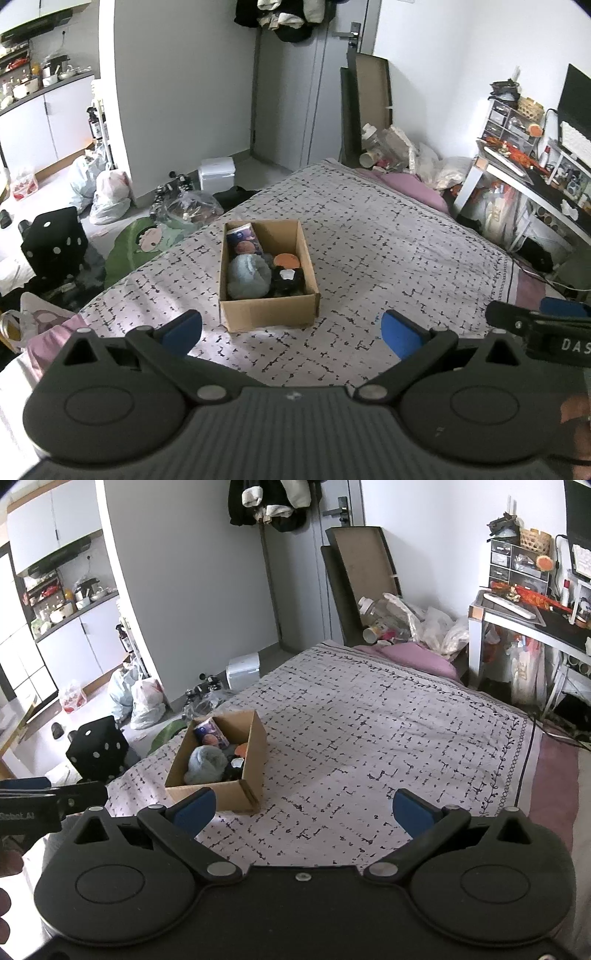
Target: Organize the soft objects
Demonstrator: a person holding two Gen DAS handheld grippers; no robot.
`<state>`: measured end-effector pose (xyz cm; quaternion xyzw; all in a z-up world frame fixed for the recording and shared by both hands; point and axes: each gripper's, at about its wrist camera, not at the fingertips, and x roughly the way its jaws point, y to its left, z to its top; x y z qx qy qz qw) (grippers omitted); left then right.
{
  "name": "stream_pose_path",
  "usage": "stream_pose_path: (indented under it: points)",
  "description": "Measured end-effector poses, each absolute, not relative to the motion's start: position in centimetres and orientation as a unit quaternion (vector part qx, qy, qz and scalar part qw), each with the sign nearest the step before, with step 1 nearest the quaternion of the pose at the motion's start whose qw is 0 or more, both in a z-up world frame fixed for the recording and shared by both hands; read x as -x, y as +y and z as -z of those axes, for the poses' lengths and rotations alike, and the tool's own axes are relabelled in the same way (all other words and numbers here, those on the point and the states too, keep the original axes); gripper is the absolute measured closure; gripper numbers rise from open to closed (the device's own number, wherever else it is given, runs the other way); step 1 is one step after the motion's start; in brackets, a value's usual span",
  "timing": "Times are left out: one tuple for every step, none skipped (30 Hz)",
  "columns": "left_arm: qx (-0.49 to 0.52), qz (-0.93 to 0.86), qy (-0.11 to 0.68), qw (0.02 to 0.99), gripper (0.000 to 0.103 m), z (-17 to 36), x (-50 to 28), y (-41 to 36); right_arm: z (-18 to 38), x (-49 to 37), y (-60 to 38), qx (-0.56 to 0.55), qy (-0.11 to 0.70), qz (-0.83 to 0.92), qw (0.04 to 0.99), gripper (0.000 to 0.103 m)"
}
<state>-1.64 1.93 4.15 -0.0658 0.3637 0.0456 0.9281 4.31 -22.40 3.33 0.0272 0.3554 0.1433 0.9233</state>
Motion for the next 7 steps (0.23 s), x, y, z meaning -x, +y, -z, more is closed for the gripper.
stream_pose_path:
  points:
    - [0.068, -0.044, 0.362, 0.929, 0.001, -4.0, 1.7, 1.9, -3.1, -4.3, -22.4, -0.028, 0.355, -0.144, 0.923, 0.000]
    - [0.071, -0.042, 0.359, 0.930, 0.001, -3.9, 1.8, 2.0, -2.9, -4.4, -22.4, -0.030, 0.356, -0.145, 0.923, 0.000]
    - [0.074, -0.040, 0.358, 0.930, 0.001, -3.7, 1.8, 2.1, -2.6, -4.6, -22.5, -0.033, 0.359, -0.145, 0.921, 0.000]
    - [0.076, -0.038, 0.361, 0.929, 0.001, -3.4, 1.6, 2.1, -2.3, -4.9, -22.5, -0.036, 0.365, -0.146, 0.919, 0.000]
    - [0.079, -0.038, 0.365, 0.927, 0.001, -3.1, 1.5, 2.3, -1.9, -5.1, -22.4, -0.038, 0.369, -0.146, 0.917, 0.000]
    - [0.080, -0.039, 0.368, 0.925, 0.001, -2.9, 1.3, 2.3, -1.7, -5.3, -22.4, -0.041, 0.372, -0.146, 0.916, 0.000]
    - [0.079, -0.039, 0.369, 0.925, 0.001, -2.7, 1.1, 2.4, -1.4, -5.5, -22.4, -0.042, 0.373, -0.146, 0.915, 0.000]
